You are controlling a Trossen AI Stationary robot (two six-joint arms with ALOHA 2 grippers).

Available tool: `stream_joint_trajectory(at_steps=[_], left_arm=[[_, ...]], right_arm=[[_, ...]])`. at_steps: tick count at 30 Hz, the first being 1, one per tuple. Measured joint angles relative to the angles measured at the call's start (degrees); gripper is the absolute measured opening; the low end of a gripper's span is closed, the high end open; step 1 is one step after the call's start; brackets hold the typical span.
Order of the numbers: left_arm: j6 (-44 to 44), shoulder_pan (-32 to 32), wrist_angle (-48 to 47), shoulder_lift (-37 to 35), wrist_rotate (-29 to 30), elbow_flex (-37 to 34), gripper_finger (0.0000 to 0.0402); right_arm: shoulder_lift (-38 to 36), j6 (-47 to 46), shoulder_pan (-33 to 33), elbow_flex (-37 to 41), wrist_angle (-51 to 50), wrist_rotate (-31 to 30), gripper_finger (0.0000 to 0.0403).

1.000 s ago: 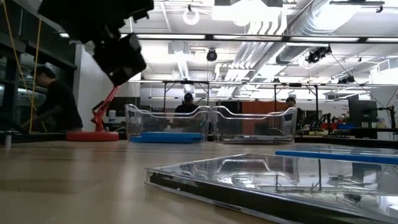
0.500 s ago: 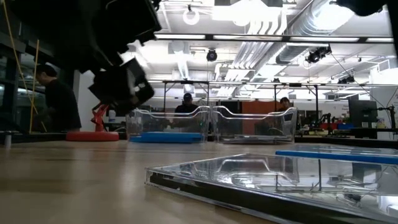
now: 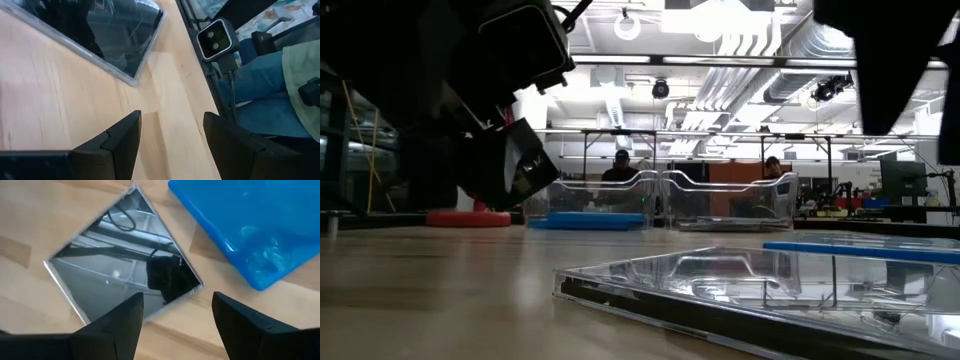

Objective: Pick & place jewel cases by type
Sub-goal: Put the black cd case into the right transparent bin

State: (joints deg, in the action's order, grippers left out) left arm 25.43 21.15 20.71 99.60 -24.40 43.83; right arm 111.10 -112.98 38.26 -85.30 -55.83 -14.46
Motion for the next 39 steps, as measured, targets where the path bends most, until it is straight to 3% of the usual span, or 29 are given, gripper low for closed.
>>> stream_joint_trajectory(at_steps=[12, 34, 39], left_arm=[[2.39, 3.83, 0.3, 0.1, 4.1, -0.02, 0.0214], [5.05, 5.69, 2.27, 0.05, 8.23, -0.02, 0.0214], [5.29, 6.8, 1.34, 0.05, 11.9, -0.04, 0.0214]], right_arm=[[5.9, -0.92, -0.31, 0.0, 4.37, 2.94, 0.022], [8.07, -1.6, -0.76, 0.0, 2.12, 4.04, 0.022], [8.82, -1.56, -0.99, -0.04, 2.83, 4.0, 0.022]])
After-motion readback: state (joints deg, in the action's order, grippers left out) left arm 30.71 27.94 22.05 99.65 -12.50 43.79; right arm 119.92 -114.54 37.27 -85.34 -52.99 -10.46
